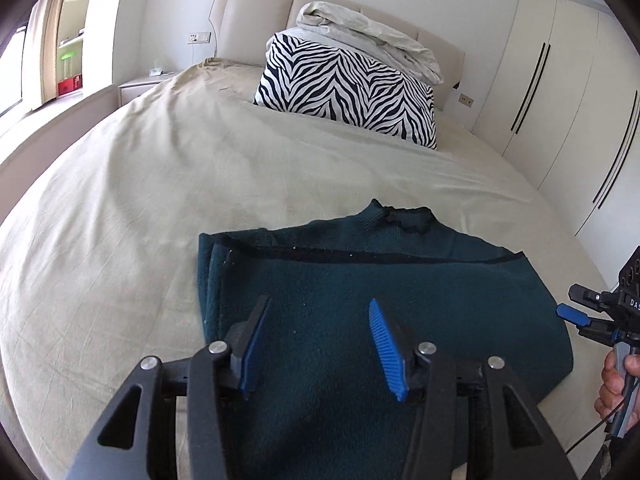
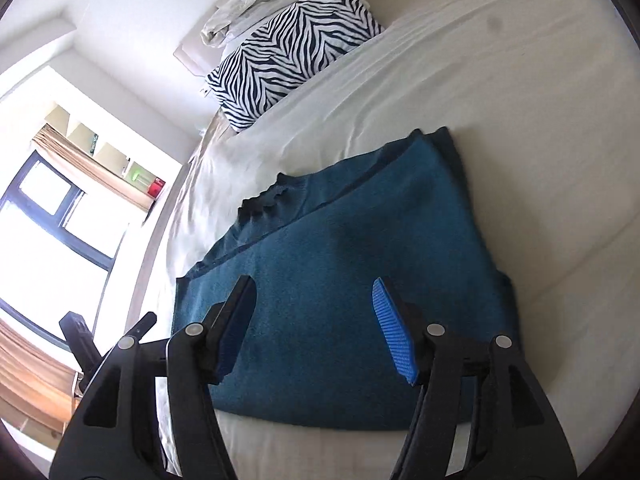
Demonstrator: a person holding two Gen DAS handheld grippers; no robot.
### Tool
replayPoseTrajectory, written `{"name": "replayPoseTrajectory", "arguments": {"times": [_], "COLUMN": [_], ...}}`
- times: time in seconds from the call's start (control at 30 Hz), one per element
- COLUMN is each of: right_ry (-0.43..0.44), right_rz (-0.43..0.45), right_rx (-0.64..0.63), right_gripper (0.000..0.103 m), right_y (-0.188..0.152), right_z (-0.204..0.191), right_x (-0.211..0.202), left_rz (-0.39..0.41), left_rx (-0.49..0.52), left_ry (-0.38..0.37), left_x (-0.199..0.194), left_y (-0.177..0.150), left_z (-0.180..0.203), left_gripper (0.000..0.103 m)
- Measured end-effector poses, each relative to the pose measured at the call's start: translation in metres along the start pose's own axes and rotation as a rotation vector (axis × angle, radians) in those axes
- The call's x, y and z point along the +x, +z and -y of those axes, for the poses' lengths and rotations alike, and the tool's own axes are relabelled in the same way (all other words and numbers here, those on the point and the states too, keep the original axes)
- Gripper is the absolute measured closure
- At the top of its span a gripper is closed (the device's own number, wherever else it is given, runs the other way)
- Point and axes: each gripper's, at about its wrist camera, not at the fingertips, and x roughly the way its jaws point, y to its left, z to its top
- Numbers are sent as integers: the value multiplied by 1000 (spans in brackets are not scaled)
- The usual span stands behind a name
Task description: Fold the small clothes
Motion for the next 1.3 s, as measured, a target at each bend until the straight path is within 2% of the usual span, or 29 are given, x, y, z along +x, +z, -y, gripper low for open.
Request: {"name": "replayPoseTrajectory", "arguments": {"times": [0.1, 0.17, 0.2, 0.27, 0.33, 0.5, 0.57, 0.67, 0.73, 0.8, 0.87, 0.93, 1.03, 1.07, 1.13, 1.23, 1.3], "right_ry": [103, 152, 179, 154, 170, 207, 121, 76, 3, -59, -28, 25, 183, 222, 303, 371, 345], "right_rz": [-84, -135, -166, -179, -158, -22, 48, 140, 197, 219, 201, 170, 45, 4, -77, -139, -200], "right_rx": [-5, -1, -1, 16, 58, 192, 214, 317, 340, 355, 347, 287, 192, 161, 127, 167, 222], "right_gripper": [43, 43, 43, 43, 47, 61, 63, 76, 75, 73, 69, 69, 69, 69, 69, 69, 68], "right_y": [7, 10, 11, 13, 20, 49, 58, 66, 69, 67, 59, 47, 13, 0, -25, -60, -77], "right_z": [-32, -49, -54, -55, -43, 18, 45, 90, 103, 106, 98, 73, 15, -4, -32, -41, -29], "right_x": [60, 95, 111, 135, 144, 116, 95, 63, 40, 24, 17, 16, 33, 41, 56, 72, 86], "left_rz": [-39, -106, -124, -94, -88, -79, -72, -69, -65, -60, -55, -52, -80, -93, -77, -77, -135], "left_rx": [22, 9, 2, 21, 35, 23, 29, 30, 30, 30, 30, 18, -42, -74, -111, -70, -67], "left_ry": [64, 107, 105, 109, 114, 93, 97, 95, 94, 95, 94, 80, 53, 26, -81, -129, -129], "left_x": [43, 72, 82, 83, 84, 84, 84, 84, 84, 84, 83, 81, 63, 51, 19, -10, -5], "left_y": [9, 6, 1, -7, -9, -12, -13, -13, -14, -14, -15, -15, -14, -16, -26, -53, -73], "left_z": [6, -1, -5, -5, -4, -7, -5, -5, -6, -6, -6, -7, -8, -4, 12, 34, 41], "left_gripper": [50, 50, 50, 50, 50, 50, 50, 50, 50, 50, 50, 50, 52, 53, 53, 52, 52]}}
